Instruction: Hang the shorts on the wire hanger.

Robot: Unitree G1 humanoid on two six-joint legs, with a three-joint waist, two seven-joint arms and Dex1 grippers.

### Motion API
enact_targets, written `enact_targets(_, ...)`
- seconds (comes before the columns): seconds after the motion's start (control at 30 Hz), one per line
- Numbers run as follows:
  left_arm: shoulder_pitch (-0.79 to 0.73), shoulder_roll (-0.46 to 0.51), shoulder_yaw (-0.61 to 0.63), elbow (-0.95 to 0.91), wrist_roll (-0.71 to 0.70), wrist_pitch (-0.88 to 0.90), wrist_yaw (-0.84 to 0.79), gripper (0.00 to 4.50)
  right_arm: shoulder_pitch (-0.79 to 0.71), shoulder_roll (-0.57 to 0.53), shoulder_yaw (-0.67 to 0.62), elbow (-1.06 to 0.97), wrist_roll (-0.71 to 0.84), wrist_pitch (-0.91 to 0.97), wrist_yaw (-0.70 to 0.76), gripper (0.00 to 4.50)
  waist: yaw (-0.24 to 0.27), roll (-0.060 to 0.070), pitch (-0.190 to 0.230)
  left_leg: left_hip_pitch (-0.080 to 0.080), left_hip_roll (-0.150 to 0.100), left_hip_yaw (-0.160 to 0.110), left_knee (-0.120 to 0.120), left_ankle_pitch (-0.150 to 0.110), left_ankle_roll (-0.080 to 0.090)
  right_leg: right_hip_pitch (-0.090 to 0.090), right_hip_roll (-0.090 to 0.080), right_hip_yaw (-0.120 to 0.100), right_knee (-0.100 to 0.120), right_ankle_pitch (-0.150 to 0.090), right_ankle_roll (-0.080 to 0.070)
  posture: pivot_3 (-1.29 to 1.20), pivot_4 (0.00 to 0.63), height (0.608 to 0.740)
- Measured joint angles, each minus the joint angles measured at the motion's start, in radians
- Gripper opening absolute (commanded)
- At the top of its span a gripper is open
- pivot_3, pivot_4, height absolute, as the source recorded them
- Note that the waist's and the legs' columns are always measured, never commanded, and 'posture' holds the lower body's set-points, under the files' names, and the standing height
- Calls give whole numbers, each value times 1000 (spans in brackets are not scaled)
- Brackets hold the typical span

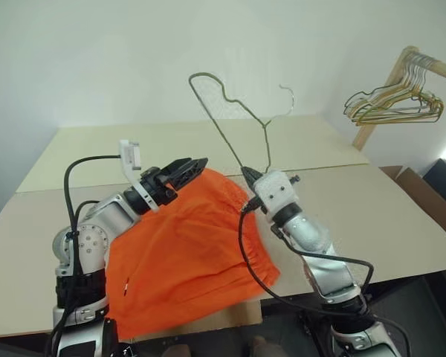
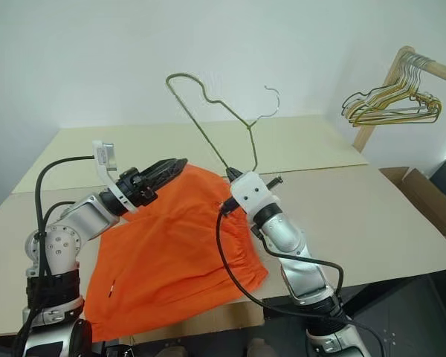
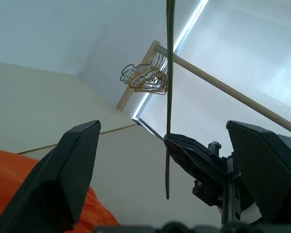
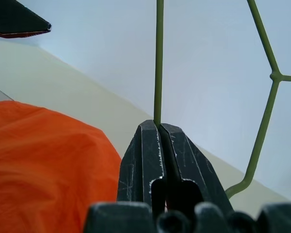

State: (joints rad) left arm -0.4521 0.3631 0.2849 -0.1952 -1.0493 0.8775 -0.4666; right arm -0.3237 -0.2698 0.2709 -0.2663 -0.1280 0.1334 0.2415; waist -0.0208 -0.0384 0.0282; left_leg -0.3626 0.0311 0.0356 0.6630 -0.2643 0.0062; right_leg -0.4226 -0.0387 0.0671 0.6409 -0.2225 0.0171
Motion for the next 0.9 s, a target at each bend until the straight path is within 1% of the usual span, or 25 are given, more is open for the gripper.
enact_targets(0.23, 1, -17, 0, -11, -16, -13, -6, 4500, 21, -4, 34, 16, -31, -129, 36, 19, 3, 0, 0, 1, 0, 0, 0, 0, 0, 1, 0, 0, 0, 0, 0, 71, 0, 740)
enact_targets(0.33, -1, -16, 5, -11, -18, -27, -13, 4500, 21, -2, 37, 35, -47, -156, 42, 19, 4, 0, 0, 1, 0, 0, 0, 0, 0, 1, 0, 0, 0, 0, 0, 73, 0, 740)
enact_targets(0.43, -1, -16, 4, -11, -16, -37, -18, 3984, 21, -7, 46, 44, -61, -172, 59, 0, 5, 0, 0, 1, 0, 0, 0, 0, 0, 1, 0, 0, 0, 0, 0, 71, 0, 740)
enact_targets(0.47, -1, -17, 4, -11, -15, -46, -19, 3710, 21, -11, 54, 47, -68, -178, 65, 0, 5, 0, 0, 1, 0, 0, 0, 0, 0, 1, 0, 0, 0, 0, 0, 71, 0, 740)
enact_targets(0.7, -1, -26, -4, -11, -14, -69, -22, 1520, 28, -14, 73, 65, -88, -206, 79, 0, 6, 0, 0, 1, 0, 0, 0, 0, 0, 1, 0, 0, 0, 0, 0, 66, 0, 740)
enact_targets(0.73, -1, -30, -4, -11, -14, -69, -16, 1118, 28, -13, 73, 65, -92, -209, 78, 0, 6, 0, 0, 1, 0, 0, 0, 0, 0, 1, 0, 0, 0, 0, 0, 66, 0, 740)
enact_targets(0.83, -1, -43, -4, -11, -12, -78, -1, 93, 28, 14, 71, 75, -118, -210, 53, 0, 6, 0, 0, 1, 0, 0, 0, 0, 0, 1, 0, 0, 0, 0, 0, 67, 0, 740)
enact_targets(0.9, -1, -53, -5, -10, -4, -98, 13, 40, 28, 28, 71, 84, -133, -210, 39, 0, 6, 0, 0, 1, 0, 0, 0, 0, 0, 1, 0, 0, 0, 0, 0, 70, 0, 740)
